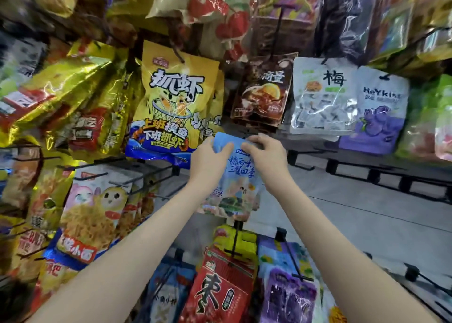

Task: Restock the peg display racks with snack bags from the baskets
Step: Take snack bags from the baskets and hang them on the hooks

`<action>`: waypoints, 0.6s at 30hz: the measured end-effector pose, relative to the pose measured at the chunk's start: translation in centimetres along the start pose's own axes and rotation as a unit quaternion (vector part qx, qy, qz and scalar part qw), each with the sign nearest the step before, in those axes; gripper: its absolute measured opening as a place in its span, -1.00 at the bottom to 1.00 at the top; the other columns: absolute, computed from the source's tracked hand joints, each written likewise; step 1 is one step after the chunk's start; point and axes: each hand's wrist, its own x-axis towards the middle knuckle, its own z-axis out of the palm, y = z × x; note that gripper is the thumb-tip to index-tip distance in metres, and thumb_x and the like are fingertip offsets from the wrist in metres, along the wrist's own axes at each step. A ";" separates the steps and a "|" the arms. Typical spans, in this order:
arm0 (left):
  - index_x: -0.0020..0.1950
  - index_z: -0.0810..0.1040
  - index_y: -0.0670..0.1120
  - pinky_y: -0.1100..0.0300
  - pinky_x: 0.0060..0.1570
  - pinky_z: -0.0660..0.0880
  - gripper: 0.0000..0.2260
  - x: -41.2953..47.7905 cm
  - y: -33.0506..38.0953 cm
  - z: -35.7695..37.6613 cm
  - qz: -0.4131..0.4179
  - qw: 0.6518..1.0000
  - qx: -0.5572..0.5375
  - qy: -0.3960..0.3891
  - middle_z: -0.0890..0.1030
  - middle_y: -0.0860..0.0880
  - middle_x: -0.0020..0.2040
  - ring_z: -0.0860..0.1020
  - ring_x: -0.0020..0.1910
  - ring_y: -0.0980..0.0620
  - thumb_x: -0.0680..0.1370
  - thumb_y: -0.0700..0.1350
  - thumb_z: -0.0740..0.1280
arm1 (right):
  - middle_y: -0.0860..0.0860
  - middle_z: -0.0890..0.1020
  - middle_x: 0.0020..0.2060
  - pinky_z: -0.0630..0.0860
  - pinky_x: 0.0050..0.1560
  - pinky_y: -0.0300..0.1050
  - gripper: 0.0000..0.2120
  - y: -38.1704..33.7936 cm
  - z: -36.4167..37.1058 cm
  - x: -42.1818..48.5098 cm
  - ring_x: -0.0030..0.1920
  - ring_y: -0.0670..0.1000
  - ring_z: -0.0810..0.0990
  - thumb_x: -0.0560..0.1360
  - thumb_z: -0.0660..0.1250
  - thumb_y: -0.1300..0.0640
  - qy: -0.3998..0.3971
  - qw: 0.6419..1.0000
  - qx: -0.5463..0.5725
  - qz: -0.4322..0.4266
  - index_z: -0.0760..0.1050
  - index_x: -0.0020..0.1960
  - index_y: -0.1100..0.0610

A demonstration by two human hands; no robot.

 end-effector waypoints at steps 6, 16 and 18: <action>-0.28 0.27 0.01 0.33 -0.48 0.21 -0.70 1.5 -1.3 1.1 0.001 1.000 -0.010 -0.014 0.28 0.08 -0.35 0.25 -0.42 0.15 0.59 0.02 0.29 | -0.10 0.60 -0.25 0.40 -0.24 -0.37 -0.94 1.6 0.4 0.5 -0.25 -0.19 0.52 0.53 0.34 0.20 0.008 0.999 0.035 -0.001 0.58 -0.09 0.09; 0.28 0.29 -0.13 0.43 -0.07 0.38 -0.65 1.5 -3.7 3.6 0.066 0.995 0.059 0.035 0.48 -0.11 0.14 0.50 0.06 -0.02 0.57 -0.11 0.32 | 0.02 0.60 -0.06 0.43 -0.17 -0.21 -0.89 4.7 0.9 2.1 -0.08 -0.04 0.52 0.58 0.23 0.21 0.019 0.999 -0.035 0.033 0.54 -0.01 0.09; 0.50 0.12 -0.17 0.11 0.34 0.24 -0.41 1.4 -5.0 4.6 0.179 0.961 0.208 0.032 0.22 -0.22 0.47 0.23 0.43 -0.15 0.56 -0.19 0.33 | 0.04 0.56 -0.05 0.41 -0.09 -0.12 -0.94 5.9 1.6 2.9 0.01 0.04 0.49 0.57 0.24 0.23 0.047 0.996 -0.080 0.003 0.47 0.00 0.13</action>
